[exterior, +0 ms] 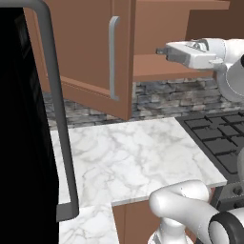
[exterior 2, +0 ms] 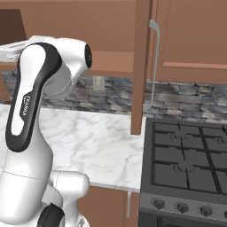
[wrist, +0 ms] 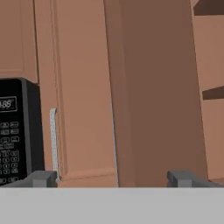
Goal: Open the cabinet, retrieve the rolling pin, and place it next to the meat on the cutting board to prepare for tenderizing.
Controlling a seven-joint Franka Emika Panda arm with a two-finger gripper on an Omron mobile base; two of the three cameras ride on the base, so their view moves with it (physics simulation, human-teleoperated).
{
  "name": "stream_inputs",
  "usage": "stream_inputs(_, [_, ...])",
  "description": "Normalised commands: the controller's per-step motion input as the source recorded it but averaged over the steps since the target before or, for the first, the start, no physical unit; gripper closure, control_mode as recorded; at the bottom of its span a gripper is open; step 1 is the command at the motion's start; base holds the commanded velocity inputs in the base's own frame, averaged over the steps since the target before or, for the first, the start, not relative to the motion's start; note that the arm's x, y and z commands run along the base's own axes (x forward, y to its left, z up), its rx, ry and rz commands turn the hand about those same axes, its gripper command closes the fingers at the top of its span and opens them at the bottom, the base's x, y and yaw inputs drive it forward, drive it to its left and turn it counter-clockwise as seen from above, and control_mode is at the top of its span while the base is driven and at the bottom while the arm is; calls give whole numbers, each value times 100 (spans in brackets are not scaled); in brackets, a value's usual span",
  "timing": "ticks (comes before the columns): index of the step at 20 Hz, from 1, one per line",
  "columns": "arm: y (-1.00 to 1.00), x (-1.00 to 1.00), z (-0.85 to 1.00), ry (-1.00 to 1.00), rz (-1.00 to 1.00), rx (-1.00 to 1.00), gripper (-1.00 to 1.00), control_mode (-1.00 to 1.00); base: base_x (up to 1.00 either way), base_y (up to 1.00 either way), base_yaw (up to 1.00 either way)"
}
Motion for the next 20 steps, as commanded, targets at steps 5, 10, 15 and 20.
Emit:
stream_inputs(5, [23, 4, -15, 0, 7, -5, -100, -100, 0, 0, 0])
stream_inputs(10, [20, 13, -21, 0, 7, -4, -100, -100, 0, 0, 0])
stream_inputs(15, [13, 23, -18, 0, 7, -2, -100, -100, 0, 0, 0])
stream_inputs(20, [11, 26, -10, -2, 7, -2, -100, -100, 0, 0, 0])
